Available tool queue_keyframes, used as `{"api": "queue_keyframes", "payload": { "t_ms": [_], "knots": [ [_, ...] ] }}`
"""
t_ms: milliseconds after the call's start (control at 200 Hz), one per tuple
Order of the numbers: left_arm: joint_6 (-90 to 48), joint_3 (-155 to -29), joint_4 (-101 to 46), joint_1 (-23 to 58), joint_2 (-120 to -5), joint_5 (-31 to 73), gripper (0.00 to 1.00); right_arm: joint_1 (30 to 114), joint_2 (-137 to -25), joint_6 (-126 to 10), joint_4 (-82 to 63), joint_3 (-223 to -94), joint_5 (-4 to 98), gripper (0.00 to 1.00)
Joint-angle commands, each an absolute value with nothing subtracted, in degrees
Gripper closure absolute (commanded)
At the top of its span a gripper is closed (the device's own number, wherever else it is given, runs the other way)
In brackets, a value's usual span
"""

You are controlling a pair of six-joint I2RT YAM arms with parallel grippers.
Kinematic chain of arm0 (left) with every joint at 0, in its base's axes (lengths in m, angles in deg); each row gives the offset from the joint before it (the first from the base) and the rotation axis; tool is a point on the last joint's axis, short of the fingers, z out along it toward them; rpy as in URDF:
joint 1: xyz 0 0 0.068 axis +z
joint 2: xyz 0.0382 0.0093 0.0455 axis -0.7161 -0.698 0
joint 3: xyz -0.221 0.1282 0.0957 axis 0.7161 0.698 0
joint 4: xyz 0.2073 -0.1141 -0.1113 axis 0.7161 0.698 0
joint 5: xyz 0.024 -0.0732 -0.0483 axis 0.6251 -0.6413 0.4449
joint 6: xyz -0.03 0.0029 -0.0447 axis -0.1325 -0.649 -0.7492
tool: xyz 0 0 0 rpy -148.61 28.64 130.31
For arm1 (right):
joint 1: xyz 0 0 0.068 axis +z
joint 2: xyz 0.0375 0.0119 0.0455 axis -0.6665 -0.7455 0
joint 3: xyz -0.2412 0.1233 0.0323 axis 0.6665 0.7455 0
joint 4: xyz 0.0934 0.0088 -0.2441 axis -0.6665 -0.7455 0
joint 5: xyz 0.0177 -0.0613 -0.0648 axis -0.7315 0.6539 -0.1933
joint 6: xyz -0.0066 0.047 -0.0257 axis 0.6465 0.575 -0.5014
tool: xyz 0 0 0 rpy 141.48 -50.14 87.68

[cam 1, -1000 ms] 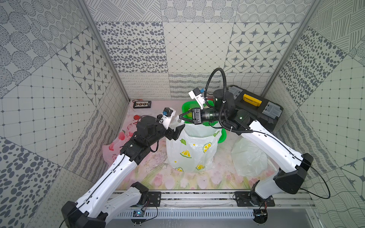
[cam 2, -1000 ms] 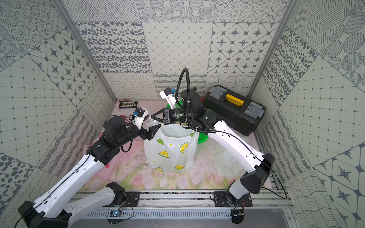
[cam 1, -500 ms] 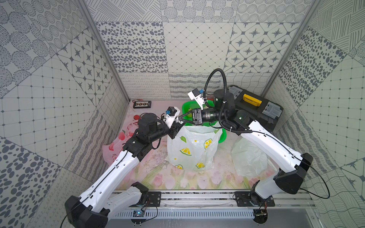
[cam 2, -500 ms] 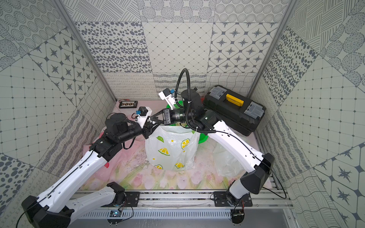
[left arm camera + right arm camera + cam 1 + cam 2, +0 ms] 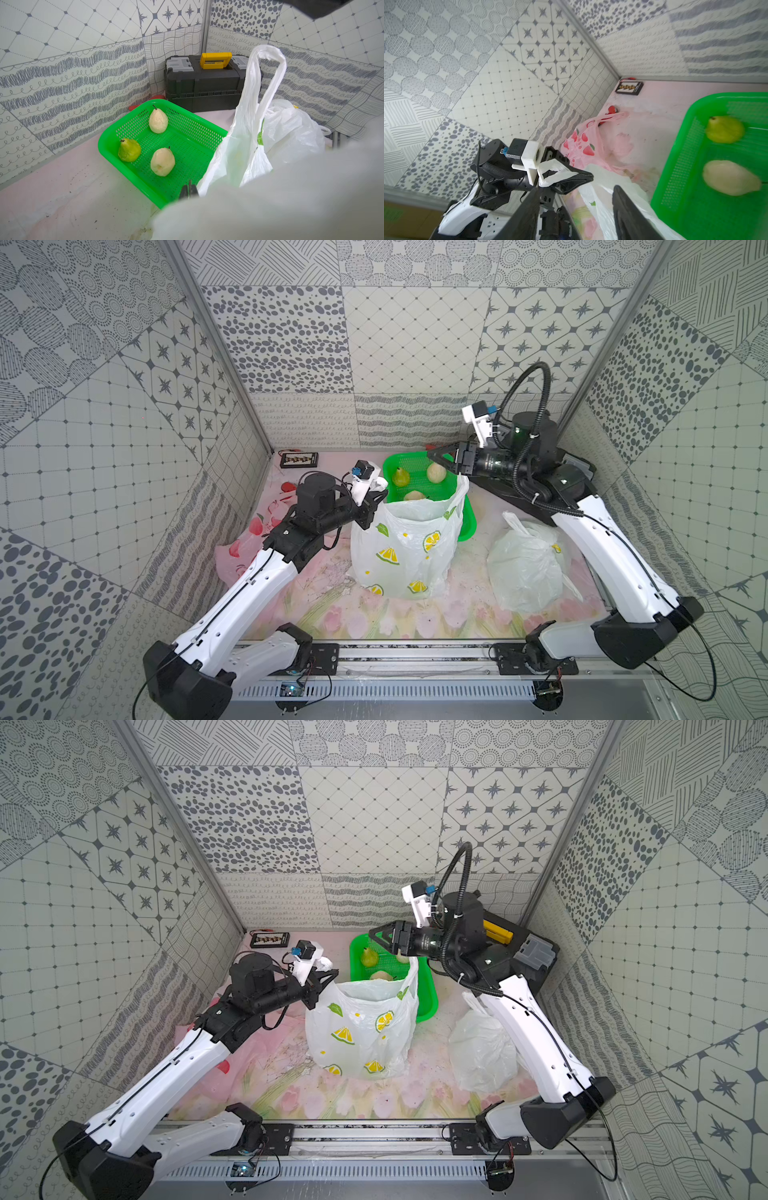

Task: Place the pears into plastic bags & tie knots
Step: Tie the plastic bag at the center of the board.

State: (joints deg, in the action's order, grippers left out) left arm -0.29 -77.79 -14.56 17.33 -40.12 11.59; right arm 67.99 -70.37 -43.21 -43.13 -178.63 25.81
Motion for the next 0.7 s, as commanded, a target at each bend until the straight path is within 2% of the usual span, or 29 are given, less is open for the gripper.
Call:
{"api": "queue_keyframes", "payload": {
  "t_ms": [0,165,270,365,480,690],
  "knots": [
    [-5.9,-79.7,-13.1,19.0,-41.1,13.5,1.0,63.4,-63.9,-49.8,-47.2,-172.7,33.2,0.43],
    [-9.2,-82.0,-10.4,22.4,-43.0,10.0,1.0,56.7,-54.7,-50.2,-38.7,-153.0,34.0,0.47],
    [-9.4,-83.4,-8.8,22.9,-44.3,7.5,1.0,57.1,-51.0,-51.3,-32.0,-143.1,33.1,0.39],
    [-9.2,-84.3,-7.5,23.0,-45.3,6.8,1.0,59.3,-47.8,-50.7,-23.1,-135.4,33.3,0.36],
    [-9.6,-84.2,-7.2,23.0,-45.7,6.5,1.0,65.0,-47.6,-51.3,-16.0,-130.9,39.0,0.33],
    [-10.6,-85.3,-5.0,23.0,-47.2,4.3,1.0,71.4,-57.1,-52.3,-8.7,-130.9,48.2,0.32]
  ]
}}
